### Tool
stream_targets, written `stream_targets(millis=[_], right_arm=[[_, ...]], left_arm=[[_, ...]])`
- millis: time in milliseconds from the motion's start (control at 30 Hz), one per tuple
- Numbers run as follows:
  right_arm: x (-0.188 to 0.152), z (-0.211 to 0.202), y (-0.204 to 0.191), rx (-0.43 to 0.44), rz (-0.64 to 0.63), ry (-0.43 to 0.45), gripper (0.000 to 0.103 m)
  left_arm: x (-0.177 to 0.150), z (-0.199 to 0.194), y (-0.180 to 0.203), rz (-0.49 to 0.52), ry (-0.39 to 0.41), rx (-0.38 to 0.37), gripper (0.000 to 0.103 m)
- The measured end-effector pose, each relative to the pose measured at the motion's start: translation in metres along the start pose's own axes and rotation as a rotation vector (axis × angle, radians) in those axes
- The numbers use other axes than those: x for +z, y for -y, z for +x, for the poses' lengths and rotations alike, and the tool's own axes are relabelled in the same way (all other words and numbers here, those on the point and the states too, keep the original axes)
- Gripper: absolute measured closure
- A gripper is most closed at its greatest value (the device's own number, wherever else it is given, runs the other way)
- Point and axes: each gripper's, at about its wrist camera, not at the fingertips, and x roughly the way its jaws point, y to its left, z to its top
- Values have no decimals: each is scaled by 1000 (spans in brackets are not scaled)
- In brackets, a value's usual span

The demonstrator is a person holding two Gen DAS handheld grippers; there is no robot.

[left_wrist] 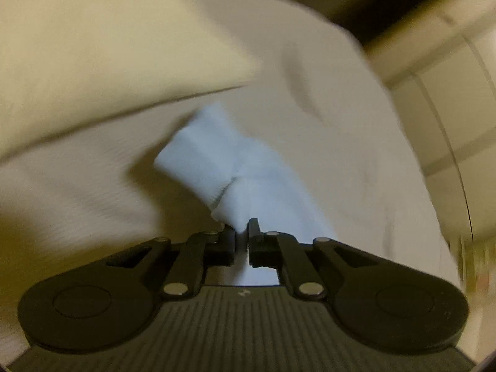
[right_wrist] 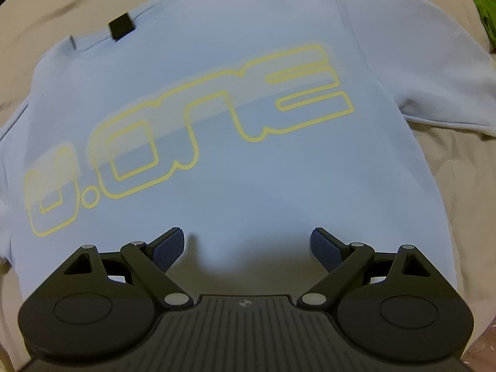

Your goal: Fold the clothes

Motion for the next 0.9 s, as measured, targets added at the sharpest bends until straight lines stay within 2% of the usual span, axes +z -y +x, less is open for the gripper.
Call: stream_targets(millis=[67, 167, 233, 300, 333, 367, 433, 467, 567, 633, 700, 767, 833, 900], right_arm=[[4, -2, 9, 8, 11, 9, 12], [11, -6, 23, 23, 30, 23, 12], [16, -9, 34, 36, 48, 32, 12], [20, -12, 46, 50, 63, 40, 12], [21, -13, 52, 56, 68, 44, 12], [23, -15, 59, 63, 74, 48, 12], [27, -17, 74, 78, 89, 52, 12], [28, -18, 81, 85, 98, 52, 12], [30, -18, 105, 135, 132, 57, 12], [31, -16, 117, 209, 161, 63, 13], [32, -10, 121, 334, 186, 61, 18], [32, -3, 121, 471, 210, 56, 31], [34, 7, 109, 603, 212, 51, 38], [37, 18, 91, 679, 197, 42, 39]], left_arm=[[-14, -22, 46, 109, 2, -113, 101], [-60, -54, 127, 294, -31, -285, 101], [-104, -65, 175, 419, -92, -383, 100], [-165, -64, 217, 524, -207, -462, 92], [-193, -58, 229, 550, -273, -463, 80], [-222, -52, 241, 578, -339, -460, 75], [-278, -37, 252, 653, -461, -415, 74], [-296, -33, 252, 683, -503, -373, 74], [-325, -30, 240, 711, -579, -300, 74], [-323, -34, 227, 714, -576, -254, 74], [-313, -38, 210, 715, -553, -193, 74], [-300, -42, 189, 710, -523, -128, 74], [-285, -37, 178, 694, -489, -77, 74], [-273, -33, 172, 694, -457, -41, 74]])
